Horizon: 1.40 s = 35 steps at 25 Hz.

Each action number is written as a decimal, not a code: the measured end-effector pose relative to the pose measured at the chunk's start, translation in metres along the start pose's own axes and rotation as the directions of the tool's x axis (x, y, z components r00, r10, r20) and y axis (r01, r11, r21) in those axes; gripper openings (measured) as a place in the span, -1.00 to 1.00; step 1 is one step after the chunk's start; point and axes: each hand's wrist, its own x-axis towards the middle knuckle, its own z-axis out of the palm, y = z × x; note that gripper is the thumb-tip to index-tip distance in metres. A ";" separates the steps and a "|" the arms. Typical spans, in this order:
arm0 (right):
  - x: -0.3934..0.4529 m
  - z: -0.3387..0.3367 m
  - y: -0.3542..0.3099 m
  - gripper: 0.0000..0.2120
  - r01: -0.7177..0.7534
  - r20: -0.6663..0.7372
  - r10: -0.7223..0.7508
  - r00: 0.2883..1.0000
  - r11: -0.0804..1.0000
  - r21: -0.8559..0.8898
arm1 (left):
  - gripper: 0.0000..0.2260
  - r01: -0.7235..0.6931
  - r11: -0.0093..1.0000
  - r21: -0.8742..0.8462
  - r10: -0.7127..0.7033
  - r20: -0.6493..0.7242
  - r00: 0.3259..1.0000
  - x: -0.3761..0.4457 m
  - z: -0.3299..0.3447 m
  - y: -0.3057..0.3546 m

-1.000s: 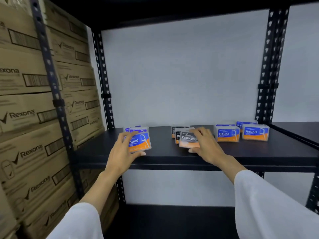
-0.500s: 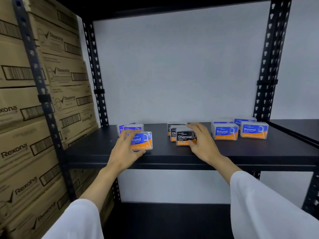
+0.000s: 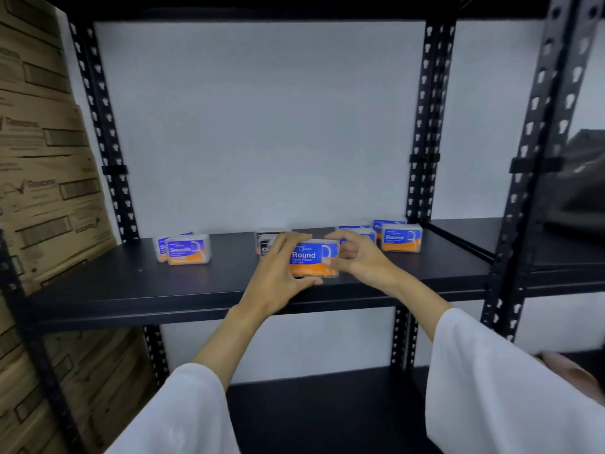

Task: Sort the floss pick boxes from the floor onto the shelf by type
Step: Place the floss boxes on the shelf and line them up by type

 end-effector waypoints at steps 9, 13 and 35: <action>-0.036 -0.107 0.064 -0.59 -0.182 -0.334 0.132 0.933 0.975 -0.124 | -0.75 -0.186 0.926 0.328 0.159 0.109 0.981 -0.037 0.061 0.006; -0.029 -0.129 0.087 -0.56 -0.200 -0.398 0.120 0.910 0.966 -0.166 | -0.75 -0.236 0.902 0.360 0.128 0.298 0.946 -0.061 0.084 -0.004; -0.029 -0.084 0.092 -0.62 -0.318 -0.636 0.001 0.772 0.867 -0.384 | -0.78 0.187 0.914 0.360 -0.358 0.500 0.788 -0.070 0.105 -0.030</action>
